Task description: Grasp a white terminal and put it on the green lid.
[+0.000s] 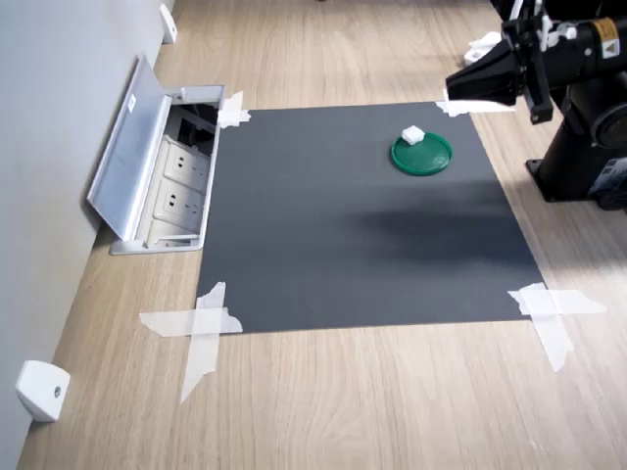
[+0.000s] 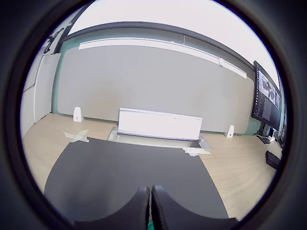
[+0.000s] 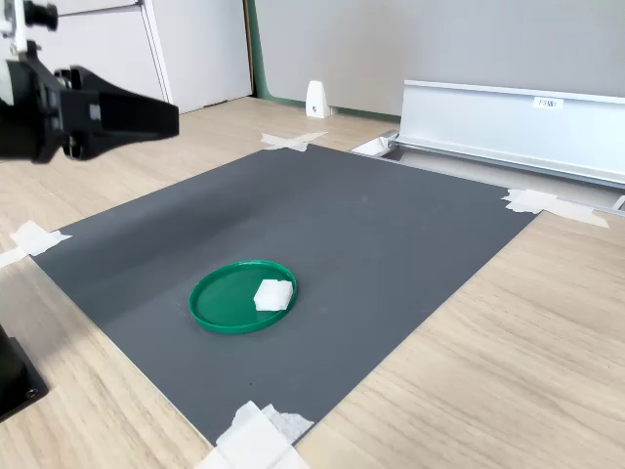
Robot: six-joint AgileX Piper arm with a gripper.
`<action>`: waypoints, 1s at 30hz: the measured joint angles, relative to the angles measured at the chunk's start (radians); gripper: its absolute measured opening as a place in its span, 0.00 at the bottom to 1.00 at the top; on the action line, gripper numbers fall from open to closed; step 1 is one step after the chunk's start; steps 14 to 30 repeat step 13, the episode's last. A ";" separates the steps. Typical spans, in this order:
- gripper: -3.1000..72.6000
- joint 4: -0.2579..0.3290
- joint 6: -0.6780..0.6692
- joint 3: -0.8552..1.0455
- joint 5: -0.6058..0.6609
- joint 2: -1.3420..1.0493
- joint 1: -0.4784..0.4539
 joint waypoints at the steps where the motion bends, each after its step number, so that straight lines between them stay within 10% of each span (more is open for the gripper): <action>1: 0.03 0.007 -0.001 0.010 -0.003 0.000 0.000; 30: 0.03 0.088 -0.006 0.020 0.000 0.000 0.000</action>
